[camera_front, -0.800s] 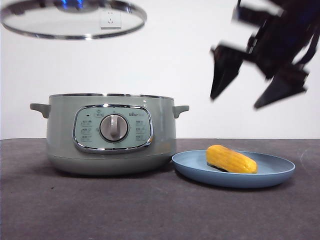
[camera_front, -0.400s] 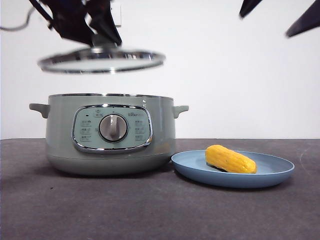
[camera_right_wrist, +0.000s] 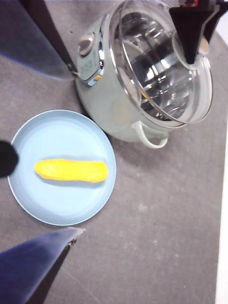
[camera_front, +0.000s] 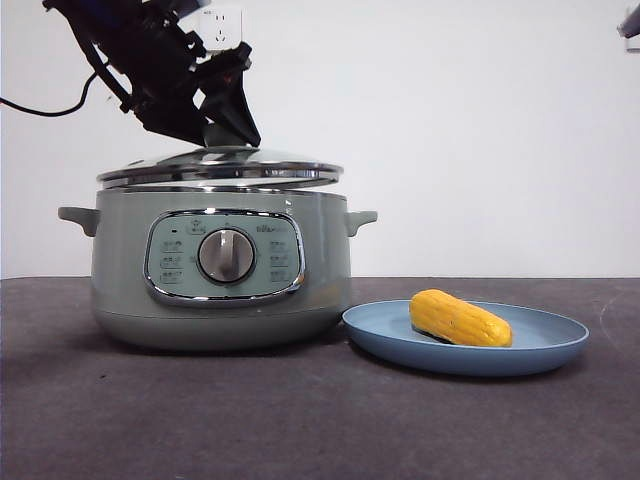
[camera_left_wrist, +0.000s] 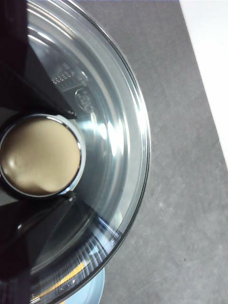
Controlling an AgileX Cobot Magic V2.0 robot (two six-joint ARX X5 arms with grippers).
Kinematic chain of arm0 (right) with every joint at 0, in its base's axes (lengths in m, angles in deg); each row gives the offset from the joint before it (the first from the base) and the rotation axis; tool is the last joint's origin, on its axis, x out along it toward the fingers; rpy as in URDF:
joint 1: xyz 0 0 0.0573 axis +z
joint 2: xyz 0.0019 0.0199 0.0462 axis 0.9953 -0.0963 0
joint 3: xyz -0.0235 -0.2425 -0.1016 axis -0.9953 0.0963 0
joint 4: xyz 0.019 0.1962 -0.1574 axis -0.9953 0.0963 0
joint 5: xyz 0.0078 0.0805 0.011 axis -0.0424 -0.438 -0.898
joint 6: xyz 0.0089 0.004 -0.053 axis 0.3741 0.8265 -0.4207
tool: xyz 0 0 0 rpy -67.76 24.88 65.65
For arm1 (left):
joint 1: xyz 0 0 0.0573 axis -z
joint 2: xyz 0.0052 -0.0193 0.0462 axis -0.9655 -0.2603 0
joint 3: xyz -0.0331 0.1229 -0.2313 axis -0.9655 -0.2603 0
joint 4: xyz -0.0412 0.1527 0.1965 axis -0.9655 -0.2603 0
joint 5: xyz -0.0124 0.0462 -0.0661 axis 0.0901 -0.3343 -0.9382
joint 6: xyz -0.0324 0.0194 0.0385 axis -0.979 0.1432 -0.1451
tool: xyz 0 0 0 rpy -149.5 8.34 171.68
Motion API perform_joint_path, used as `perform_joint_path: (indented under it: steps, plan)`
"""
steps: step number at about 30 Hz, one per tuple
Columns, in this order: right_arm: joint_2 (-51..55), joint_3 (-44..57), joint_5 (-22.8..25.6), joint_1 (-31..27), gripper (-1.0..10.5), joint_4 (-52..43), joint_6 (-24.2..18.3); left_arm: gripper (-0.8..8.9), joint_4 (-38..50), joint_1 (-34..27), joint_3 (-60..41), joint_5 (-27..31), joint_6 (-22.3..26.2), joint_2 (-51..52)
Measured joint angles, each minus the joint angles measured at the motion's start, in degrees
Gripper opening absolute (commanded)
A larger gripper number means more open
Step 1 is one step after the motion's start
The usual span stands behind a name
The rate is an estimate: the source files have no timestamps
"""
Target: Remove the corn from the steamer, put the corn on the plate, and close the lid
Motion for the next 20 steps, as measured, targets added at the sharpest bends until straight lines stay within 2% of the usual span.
perform_joint_path:
  steps: [13,20]
  plan:
    - [0.0,0.0,0.0,0.0,6.3,0.2,-0.1,-0.08,0.1,0.4,0.0,0.1,0.0,-0.3]
    - [0.0,0.0,0.0,0.0,6.3,0.2,-0.1,-0.08,0.0,2.3,0.0,2.3,0.0,-0.3]
